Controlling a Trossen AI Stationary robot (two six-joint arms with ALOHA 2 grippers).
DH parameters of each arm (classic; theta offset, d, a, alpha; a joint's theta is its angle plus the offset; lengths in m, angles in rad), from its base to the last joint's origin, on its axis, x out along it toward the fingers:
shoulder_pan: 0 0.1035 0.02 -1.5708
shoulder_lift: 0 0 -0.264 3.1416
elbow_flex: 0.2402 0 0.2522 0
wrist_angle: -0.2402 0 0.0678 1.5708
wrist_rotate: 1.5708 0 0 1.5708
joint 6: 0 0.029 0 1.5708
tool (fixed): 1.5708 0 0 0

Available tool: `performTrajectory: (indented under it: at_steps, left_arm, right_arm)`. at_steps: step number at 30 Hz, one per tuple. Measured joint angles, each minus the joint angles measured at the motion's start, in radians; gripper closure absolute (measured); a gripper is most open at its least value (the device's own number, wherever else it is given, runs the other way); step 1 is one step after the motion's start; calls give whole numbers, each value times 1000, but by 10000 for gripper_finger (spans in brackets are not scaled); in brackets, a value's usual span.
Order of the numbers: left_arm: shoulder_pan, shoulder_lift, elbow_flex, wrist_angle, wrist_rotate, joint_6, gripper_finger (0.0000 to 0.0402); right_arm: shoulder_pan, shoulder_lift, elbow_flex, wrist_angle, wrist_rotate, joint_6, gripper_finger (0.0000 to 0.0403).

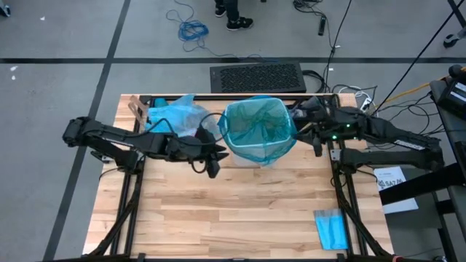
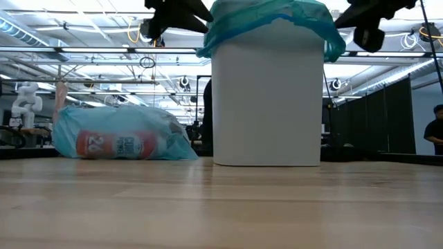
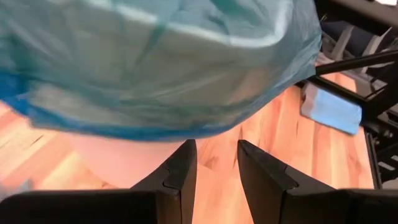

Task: Place trash/remove bag and relplace
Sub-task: Insert the blue trash bag into the white trash bin

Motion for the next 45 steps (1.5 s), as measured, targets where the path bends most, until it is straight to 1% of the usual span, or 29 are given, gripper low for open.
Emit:
performTrajectory:
  at_steps: [3, 6, 10, 15, 19, 23, 27, 30, 34, 37, 40, 42, 45]
  left_arm:
    - [0, 30, 0, 46, -10, 1, 289]
    - [1, 57, 0, 72, -24, 8, 289]
    - [15, 91, 0, 117, -29, 27, 289]
    - [23, 107, 0, 133, -12, 14, 289]
    - [-4, 66, 0, 97, 39, -24, 289]
    - [-53, 6, 0, 35, 40, -69, 289]
    - [-94, -58, 0, 17, -10, -101, 289]
    - [-106, -98, 0, 10, -88, -104, 289]
    - [-78, -116, 0, -46, -216, -93, 289]
    - [-36, -107, 0, -111, -208, -47, 289]
    - [4, -98, 0, -180, -197, -11, 289]
    - [26, -98, 0, -162, -197, 47, 289]
    - [52, -97, 0, -78, -170, 134, 289]
  right_arm:
    - [19, 28, -25, 88, 1, 9, 403]
    - [33, 63, -52, 134, 1, 10, 403]
    - [41, 96, -73, 126, 21, 14, 403]
    - [40, 86, -73, 126, 30, 23, 403]
    - [41, 22, -73, 76, 26, 73, 403]
    - [41, -38, -31, 22, 37, 106, 403]
    - [41, -31, 89, 22, 134, 99, 403]
    - [41, 51, 203, 10, 212, 108, 403]
    - [45, 232, 353, -3, 224, 117, 403]
    - [62, 376, 461, -13, 234, 80, 403]
    - [67, 493, 560, -39, 238, 52, 403]
    - [67, 555, 610, -63, 258, 54, 403]
    - [67, 627, 649, -84, 270, 73, 403]
